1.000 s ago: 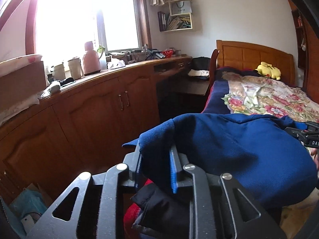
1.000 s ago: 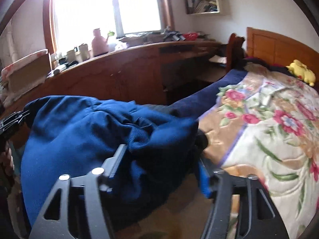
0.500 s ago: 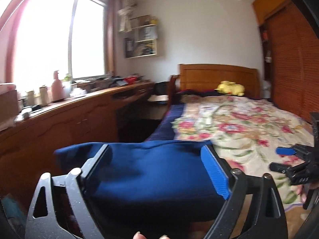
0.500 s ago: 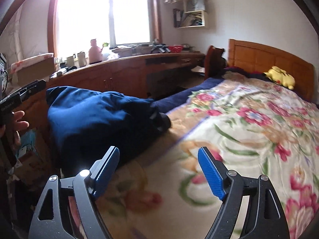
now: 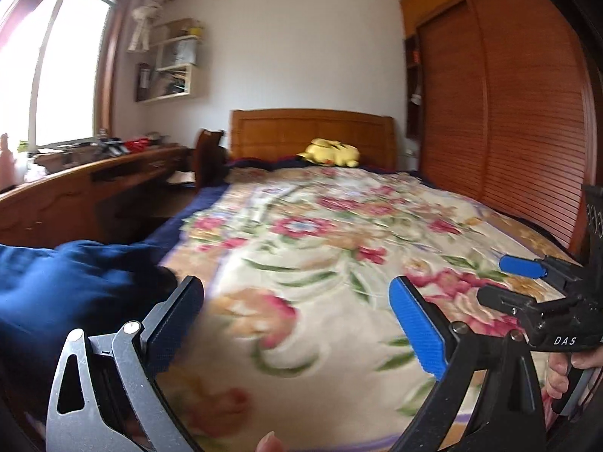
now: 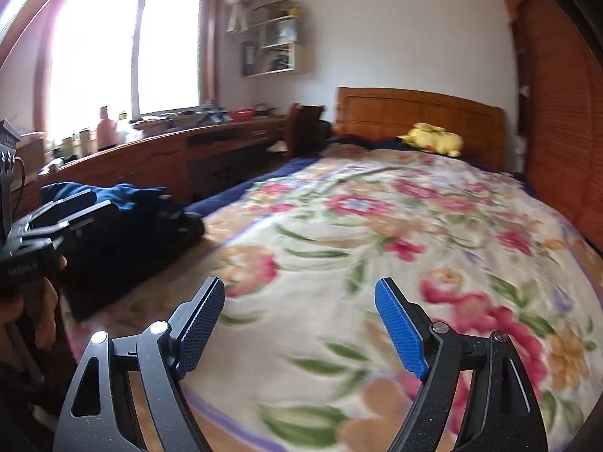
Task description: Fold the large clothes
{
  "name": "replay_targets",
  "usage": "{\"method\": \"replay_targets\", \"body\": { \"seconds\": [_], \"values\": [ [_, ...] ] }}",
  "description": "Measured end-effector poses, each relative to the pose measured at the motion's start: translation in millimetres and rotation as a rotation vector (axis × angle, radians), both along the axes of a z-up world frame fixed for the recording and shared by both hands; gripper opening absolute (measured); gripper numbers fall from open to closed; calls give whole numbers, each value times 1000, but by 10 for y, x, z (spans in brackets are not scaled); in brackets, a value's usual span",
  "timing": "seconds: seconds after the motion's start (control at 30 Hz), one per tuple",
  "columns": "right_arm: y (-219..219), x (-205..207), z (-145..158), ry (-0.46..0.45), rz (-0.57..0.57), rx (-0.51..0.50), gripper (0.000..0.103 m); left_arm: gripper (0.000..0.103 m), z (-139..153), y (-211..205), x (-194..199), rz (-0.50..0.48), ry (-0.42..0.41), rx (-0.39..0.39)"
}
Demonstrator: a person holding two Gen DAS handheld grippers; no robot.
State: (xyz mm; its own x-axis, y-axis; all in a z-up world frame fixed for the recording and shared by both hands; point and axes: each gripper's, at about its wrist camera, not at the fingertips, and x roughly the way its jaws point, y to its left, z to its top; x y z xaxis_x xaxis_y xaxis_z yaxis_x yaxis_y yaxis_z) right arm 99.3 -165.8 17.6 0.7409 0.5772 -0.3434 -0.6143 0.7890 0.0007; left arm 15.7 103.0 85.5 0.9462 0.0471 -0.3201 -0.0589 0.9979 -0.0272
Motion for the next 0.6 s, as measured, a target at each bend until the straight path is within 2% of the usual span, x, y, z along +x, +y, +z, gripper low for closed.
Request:
{"method": "replay_targets", "body": {
  "seconds": [0.27,0.4,0.53,0.6],
  "values": [
    [-444,-75,-144,0,-149,34,83,99,-191,-763,307,-87,34,-3],
    [-494,-71,-256,-7,-206,52,83,99,-336,-963,367,-119,45,-25],
    [-496,-94,-270,-15,-230,58,83,99,-444,-1101,420,-90,52,21],
    [-501,-129,-284,-24,-243,56,83,99,-477,-1113,439,-90,66,18]
  ]
}}
